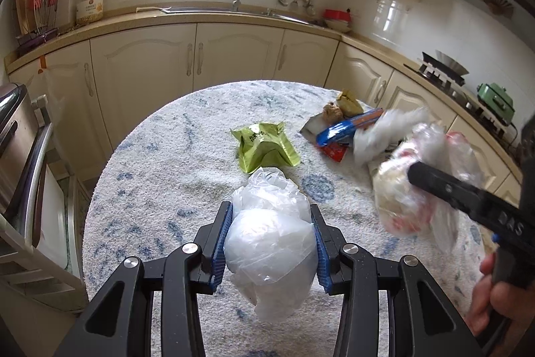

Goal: Collect trash
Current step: 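Hold the white bag in the left tool while the right tool grasps clear bags, then carry both held bags toward the blue wastebasket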

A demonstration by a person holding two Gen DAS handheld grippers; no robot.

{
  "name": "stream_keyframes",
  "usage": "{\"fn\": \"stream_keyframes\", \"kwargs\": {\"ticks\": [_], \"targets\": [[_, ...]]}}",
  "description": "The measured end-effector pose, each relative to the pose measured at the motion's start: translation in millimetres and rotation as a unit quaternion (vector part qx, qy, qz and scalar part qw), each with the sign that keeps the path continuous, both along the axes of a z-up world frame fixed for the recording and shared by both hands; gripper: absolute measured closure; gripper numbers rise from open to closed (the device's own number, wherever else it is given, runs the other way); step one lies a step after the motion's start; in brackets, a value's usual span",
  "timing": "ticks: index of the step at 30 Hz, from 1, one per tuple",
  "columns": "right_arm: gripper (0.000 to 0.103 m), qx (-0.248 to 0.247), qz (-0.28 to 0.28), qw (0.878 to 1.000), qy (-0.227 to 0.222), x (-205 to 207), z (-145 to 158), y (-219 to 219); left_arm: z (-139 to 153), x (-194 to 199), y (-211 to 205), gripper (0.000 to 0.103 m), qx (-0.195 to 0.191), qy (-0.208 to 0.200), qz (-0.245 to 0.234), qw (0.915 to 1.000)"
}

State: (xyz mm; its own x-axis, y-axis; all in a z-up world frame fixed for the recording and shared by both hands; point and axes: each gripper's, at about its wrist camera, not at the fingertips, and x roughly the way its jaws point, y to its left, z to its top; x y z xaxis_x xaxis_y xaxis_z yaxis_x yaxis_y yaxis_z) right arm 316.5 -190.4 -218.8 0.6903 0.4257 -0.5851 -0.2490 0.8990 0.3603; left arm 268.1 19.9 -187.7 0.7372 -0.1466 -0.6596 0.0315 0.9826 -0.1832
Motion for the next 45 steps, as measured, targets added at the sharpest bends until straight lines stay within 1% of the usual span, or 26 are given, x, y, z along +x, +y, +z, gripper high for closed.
{"fn": "stream_keyframes", "kwargs": {"ticks": [4,7,13,16,22,29,33,34,37,42,45], "targets": [[0.063,-0.004,-0.01,1.0,-0.009,-19.4,9.0,-12.6,11.5,-6.9,-13.3,0.064,0.003,-0.01,-0.011,0.9999],[0.063,-0.001,-0.021,1.0,-0.023,-31.1,21.4,-28.2,24.6,-12.4,-26.3,0.064,0.008,-0.023,-0.022,0.9994],[0.063,0.004,-0.057,0.996,-0.061,-56.6,55.1,-66.8,59.5,-25.7,-56.7,0.064,0.013,-0.062,-0.05,0.9967],[0.063,0.003,-0.079,0.994,-0.079,-70.0,72.0,-92.2,75.6,-30.6,-77.8,0.064,0.014,-0.082,-0.071,0.994],[0.063,-0.009,-0.134,0.985,-0.108,-98.8,96.7,-146.4,102.0,-33.3,-128.1,0.064,0.015,-0.111,-0.124,0.9859],[0.063,-0.022,-0.207,0.971,-0.121,-132.6,106.6,-209.6,119.9,-25.5,-194.0,0.064,0.014,-0.138,-0.191,0.9717],[0.063,-0.031,-0.249,0.961,-0.116,-150.1,102.3,-246.0,117.7,-10.8,-237.9,0.064,0.012,-0.136,-0.235,0.9624],[0.063,-0.034,-0.261,0.958,-0.112,-153.8,98.8,-256.0,115.1,-8.0,-251.0,0.064,0.01,-0.132,-0.248,0.9596],[0.063,-0.036,-0.292,0.951,-0.094,-163.7,83.9,-286.6,104.2,17.1,-285.2,0.064,0.008,-0.11,-0.284,0.9526],[0.063,-0.028,-0.343,0.938,-0.041,-174.0,37.1,-343.5,73.4,58.5,-358.1,0.064,0.014,-0.056,-0.344,0.9373],[0.063,-0.026,-0.368,0.929,0.005,-176.0,-3.4,-377.3,42.3,88.8,-397.1,0.064,0.019,-0.006,-0.372,0.9282]]}}
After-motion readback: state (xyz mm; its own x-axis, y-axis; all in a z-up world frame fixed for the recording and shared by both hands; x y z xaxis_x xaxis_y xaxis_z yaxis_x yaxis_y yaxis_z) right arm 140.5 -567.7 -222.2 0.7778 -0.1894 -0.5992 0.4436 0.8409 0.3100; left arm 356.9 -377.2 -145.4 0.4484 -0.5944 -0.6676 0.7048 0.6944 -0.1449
